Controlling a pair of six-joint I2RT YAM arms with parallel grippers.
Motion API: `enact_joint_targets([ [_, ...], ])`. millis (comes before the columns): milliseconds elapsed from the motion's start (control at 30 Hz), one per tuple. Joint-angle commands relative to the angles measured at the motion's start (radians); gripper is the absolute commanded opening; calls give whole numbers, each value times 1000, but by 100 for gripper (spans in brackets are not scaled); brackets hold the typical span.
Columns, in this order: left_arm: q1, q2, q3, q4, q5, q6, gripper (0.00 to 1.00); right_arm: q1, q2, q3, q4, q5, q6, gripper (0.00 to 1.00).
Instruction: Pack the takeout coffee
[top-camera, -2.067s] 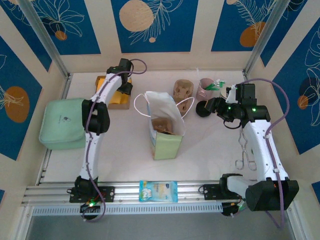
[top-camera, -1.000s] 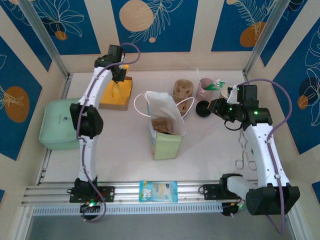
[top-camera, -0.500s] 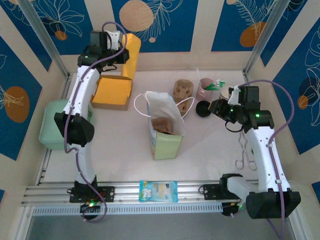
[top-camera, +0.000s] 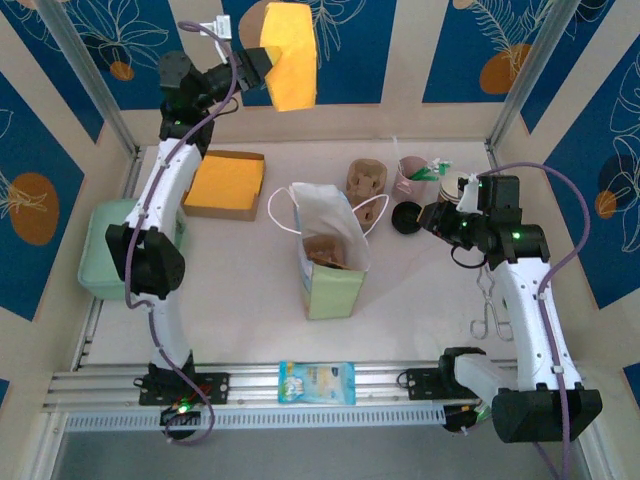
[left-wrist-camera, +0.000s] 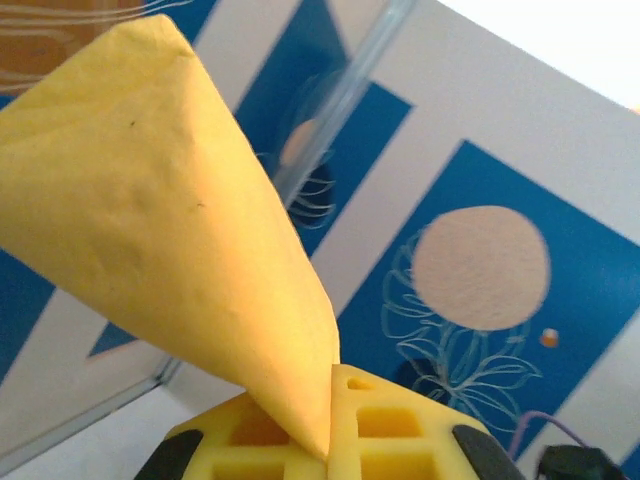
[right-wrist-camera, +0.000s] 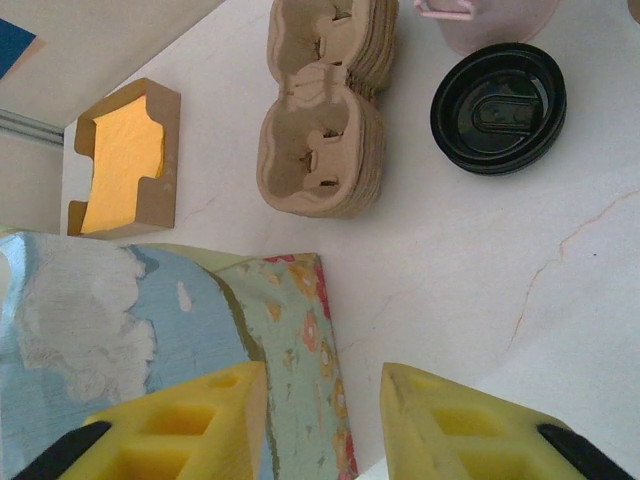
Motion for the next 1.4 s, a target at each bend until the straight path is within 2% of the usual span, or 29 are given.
enact_joint_targets([
  [0, -25, -61, -41, 332, 92, -139, 0, -4, -17, -11, -9, -15, -8, 36],
  [133, -58, -122, -138, 393, 127, -54, 0, -4, -18, -5, -8, -21, -5, 35],
  [367, -108, -265, -369, 474, 118, 158, 0, -3, -18, 6, -12, -24, -2, 36],
  [867, -165, -433, -715, 528, 85, 412, 0, 1, -25, 8, -10, -32, 6, 35],
  [1133, -191, -464, -888, 611, 29, 480, 0, 2, -40, -4, -15, -30, 7, 35],
  [1367, -206, -475, -975, 627, 10, 518, 0, 2, -55, -10, -23, -24, 6, 35],
])
